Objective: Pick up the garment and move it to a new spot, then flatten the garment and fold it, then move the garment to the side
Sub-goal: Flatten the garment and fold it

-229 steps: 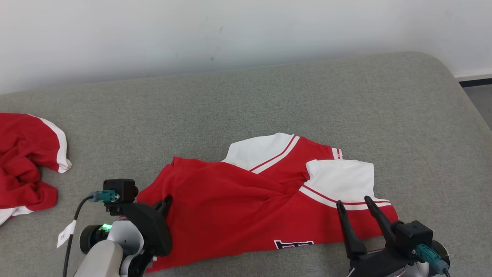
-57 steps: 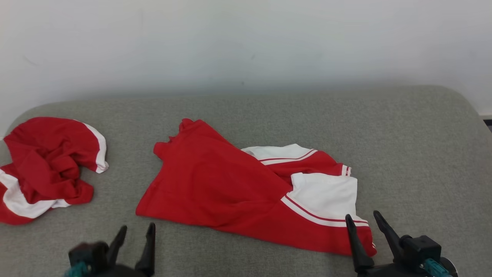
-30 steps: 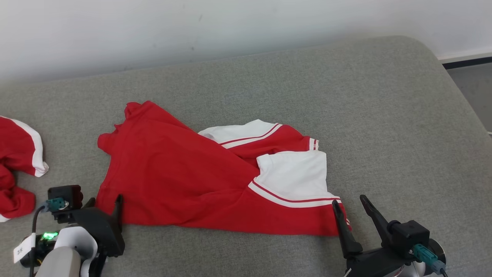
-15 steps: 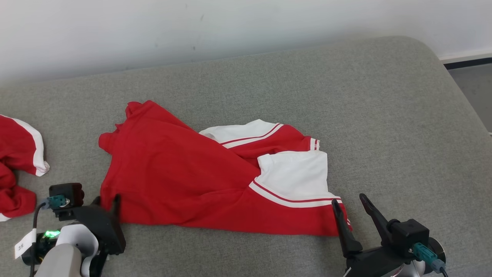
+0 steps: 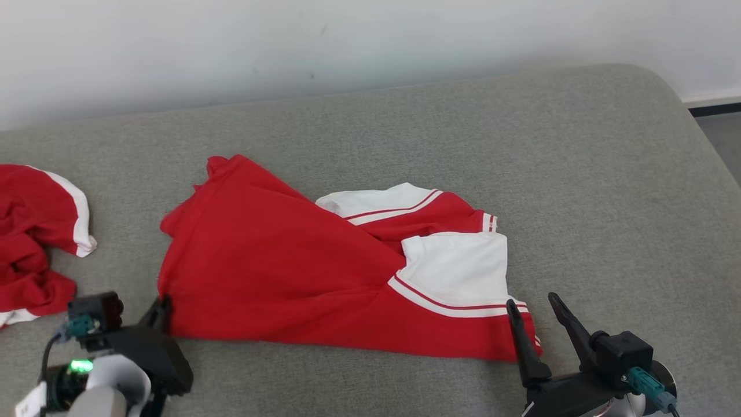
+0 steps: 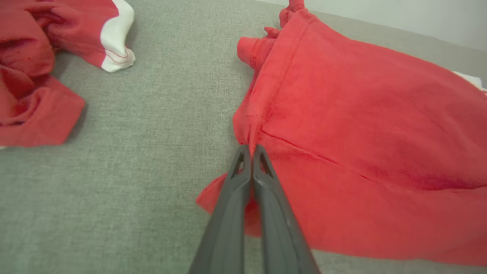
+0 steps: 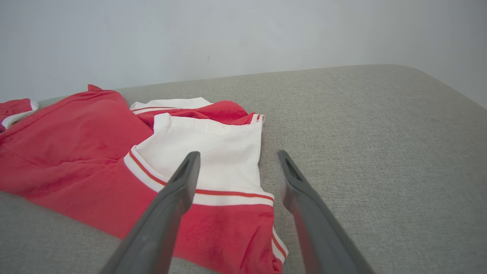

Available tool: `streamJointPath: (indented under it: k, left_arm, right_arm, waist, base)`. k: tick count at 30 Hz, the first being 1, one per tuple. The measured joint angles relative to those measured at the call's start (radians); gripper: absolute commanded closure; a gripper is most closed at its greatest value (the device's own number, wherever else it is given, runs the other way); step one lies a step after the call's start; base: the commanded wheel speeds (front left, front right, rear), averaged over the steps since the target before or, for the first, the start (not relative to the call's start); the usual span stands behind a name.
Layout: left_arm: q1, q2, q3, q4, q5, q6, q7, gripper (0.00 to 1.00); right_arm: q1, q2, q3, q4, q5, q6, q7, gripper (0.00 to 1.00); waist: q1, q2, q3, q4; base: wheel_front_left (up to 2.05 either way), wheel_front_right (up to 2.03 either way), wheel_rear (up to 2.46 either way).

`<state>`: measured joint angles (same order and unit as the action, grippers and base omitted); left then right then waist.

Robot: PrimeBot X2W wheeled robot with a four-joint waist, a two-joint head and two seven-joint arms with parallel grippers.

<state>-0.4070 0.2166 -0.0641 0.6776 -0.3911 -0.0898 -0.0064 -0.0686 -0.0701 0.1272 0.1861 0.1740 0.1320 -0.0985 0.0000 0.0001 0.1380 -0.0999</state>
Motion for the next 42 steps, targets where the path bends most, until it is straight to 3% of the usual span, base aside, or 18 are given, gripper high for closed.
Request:
streamJointPath:
  k: [11,20,28,29,30,31,32,33,36,42]
  left_arm:
    - [0.199,-0.056,0.037,-0.195,-0.079,0.022,-0.021,1.0]
    - [0.362,-0.098,0.074,-0.361,-0.144,0.074,0.005,1.0]
    - [0.435,-0.1,0.081,-0.398,-0.15,0.102,0.011,1.0]
    - [0.439,-0.1,0.079,-0.393,-0.146,0.103,0.007,0.54]
    - [0.443,-0.1,0.078,-0.388,-0.144,0.107,0.0,0.01]
    - [0.446,-0.1,0.076,-0.38,-0.143,0.107,-0.005,0.18]
    - [0.451,-0.1,0.073,-0.37,-0.141,0.108,-0.005,0.18]
    - [0.455,-0.102,0.071,-0.362,-0.139,0.108,-0.013,0.0]
    - [0.464,-0.103,0.074,-0.349,-0.129,0.115,-0.057,0.0]
    - [0.479,-0.108,0.078,-0.363,-0.109,0.082,-0.204,0.0]
  right_arm:
    - [0.008,0.005,-0.002,0.0,-0.001,0.0,0.0,0.0]
    - [0.012,0.007,-0.006,-0.002,-0.003,0.0,0.0,0.0]
    - [0.015,0.009,-0.01,0.003,-0.004,0.0,-0.003,0.0]
    - [0.016,0.009,-0.009,0.005,-0.004,0.0,-0.003,0.0]
    - [0.017,0.009,-0.008,0.007,-0.004,0.0,-0.003,0.0]
    - [0.017,0.009,-0.006,0.008,-0.004,0.0,-0.003,0.0]
    - [0.017,0.01,-0.003,0.009,-0.004,0.0,-0.003,0.0]
    - [0.018,0.01,-0.002,0.011,-0.004,0.0,-0.003,0.0]
    - [0.025,0.01,-0.002,0.014,-0.003,0.0,-0.002,0.0]
    - [0.041,0.006,-0.012,0.018,0.0,0.0,-0.001,0.0]
  waist:
    - [0.0,0.0,-0.019,0.03]
    - [0.0,0.0,-0.018,0.035]
    - [0.0,-0.0001,-0.028,0.036]
    - [0.0,0.0,-0.031,0.036]
    - [0.0,0.0,-0.034,0.035]
    - [-0.0001,-0.0001,-0.038,0.035]
    - [-0.0001,0.0,-0.042,0.034]
    - [-0.0001,-0.0001,-0.045,0.034]
    - [-0.0001,-0.0001,-0.058,0.033]
    - [-0.0001,-0.0001,-0.087,0.038]
  base:
    - [0.0,0.0,0.0]
    - [0.0,0.0,0.0]
    - [0.0,0.0,0.0]
    - [0.0,0.0,0.0]
    - [0.0,0.0,0.0]
    - [0.0,0.0,0.0]
    - [0.0,0.0,0.0]
    - [0.0,0.0,0.0]
    - [0.0,0.0,0.0]
    - [0.0,0.0,0.0]
